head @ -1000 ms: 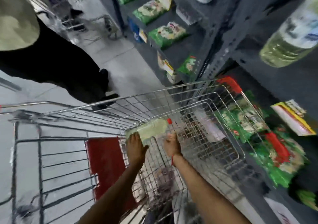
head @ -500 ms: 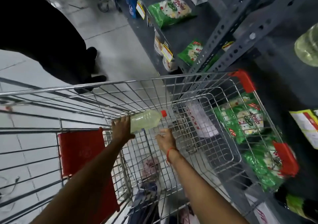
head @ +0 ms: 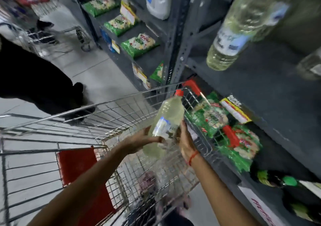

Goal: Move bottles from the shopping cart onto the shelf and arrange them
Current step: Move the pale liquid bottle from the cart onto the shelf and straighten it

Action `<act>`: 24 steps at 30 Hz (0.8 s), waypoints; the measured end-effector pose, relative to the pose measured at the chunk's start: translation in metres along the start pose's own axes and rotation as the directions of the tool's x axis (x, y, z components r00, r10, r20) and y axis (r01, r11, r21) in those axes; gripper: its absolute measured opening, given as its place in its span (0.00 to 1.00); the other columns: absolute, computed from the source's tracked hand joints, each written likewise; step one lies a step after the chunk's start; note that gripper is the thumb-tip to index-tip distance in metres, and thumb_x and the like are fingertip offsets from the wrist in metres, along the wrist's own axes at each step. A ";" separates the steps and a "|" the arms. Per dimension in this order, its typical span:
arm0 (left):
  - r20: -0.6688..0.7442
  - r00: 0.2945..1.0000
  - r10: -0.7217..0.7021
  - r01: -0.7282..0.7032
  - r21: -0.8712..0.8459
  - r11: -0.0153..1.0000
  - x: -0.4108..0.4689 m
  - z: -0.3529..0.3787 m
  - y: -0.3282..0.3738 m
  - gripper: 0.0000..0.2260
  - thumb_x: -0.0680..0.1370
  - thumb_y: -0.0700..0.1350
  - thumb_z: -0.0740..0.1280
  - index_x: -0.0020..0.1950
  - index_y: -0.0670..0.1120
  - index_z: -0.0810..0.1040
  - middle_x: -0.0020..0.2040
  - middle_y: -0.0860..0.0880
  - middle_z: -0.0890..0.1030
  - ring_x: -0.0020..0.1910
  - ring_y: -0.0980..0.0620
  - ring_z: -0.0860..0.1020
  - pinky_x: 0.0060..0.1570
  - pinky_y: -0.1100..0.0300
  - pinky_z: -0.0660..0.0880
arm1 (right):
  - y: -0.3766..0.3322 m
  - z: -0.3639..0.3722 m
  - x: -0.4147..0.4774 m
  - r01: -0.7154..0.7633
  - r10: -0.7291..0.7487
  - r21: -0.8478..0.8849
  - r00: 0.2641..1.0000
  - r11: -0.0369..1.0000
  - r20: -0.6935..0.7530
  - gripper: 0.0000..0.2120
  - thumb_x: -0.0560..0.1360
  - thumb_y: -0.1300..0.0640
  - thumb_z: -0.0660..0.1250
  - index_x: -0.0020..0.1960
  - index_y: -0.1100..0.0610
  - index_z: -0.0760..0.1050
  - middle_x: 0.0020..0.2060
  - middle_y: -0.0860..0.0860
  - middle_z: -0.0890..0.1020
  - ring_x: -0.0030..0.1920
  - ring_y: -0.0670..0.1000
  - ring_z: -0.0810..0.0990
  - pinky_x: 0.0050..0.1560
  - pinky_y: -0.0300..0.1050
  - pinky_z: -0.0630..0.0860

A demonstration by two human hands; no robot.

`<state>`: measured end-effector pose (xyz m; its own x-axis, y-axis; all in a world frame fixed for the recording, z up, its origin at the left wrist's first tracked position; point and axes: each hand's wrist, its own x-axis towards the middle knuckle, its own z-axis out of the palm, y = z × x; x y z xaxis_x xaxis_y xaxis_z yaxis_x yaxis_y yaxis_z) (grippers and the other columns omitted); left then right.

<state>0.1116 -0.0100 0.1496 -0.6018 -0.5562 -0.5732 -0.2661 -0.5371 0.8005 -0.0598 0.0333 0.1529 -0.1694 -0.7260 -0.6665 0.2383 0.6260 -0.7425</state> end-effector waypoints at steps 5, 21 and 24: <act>0.132 0.987 0.093 -0.093 -0.003 0.996 -0.003 0.065 0.083 0.17 0.72 0.36 0.68 0.61 0.43 0.74 0.52 0.47 0.85 0.50 0.49 0.83 0.45 0.58 0.82 | -0.057 -0.068 -0.063 0.268 -0.269 0.122 0.963 0.956 -0.009 0.32 0.63 0.34 0.69 0.61 0.50 0.76 0.65 0.53 0.77 0.64 0.53 0.75 0.64 0.56 0.73; 0.229 0.826 0.516 -0.547 0.548 0.633 0.098 0.209 0.244 0.35 0.52 0.55 0.82 0.56 0.50 0.78 0.56 0.44 0.83 0.58 0.43 0.80 0.59 0.37 0.75 | -0.158 -0.215 -0.118 0.717 -0.743 -0.232 0.564 0.657 -0.362 0.27 0.72 0.59 0.70 0.68 0.56 0.65 0.63 0.52 0.76 0.64 0.49 0.75 0.66 0.50 0.73; 0.279 0.815 0.508 -0.574 0.515 0.637 0.113 0.215 0.245 0.37 0.54 0.48 0.81 0.61 0.45 0.75 0.58 0.41 0.81 0.59 0.40 0.79 0.60 0.36 0.74 | -0.153 -0.223 -0.112 0.712 -0.743 -0.259 0.537 0.653 -0.398 0.30 0.68 0.53 0.72 0.67 0.53 0.65 0.65 0.55 0.74 0.65 0.53 0.74 0.67 0.56 0.72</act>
<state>-0.1837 -0.0678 0.3193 -0.8358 -0.5489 -0.0117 -0.2120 0.3031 0.9291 -0.2905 0.0821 0.3258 -0.6490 -0.7422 0.1672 -0.2123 -0.0345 -0.9766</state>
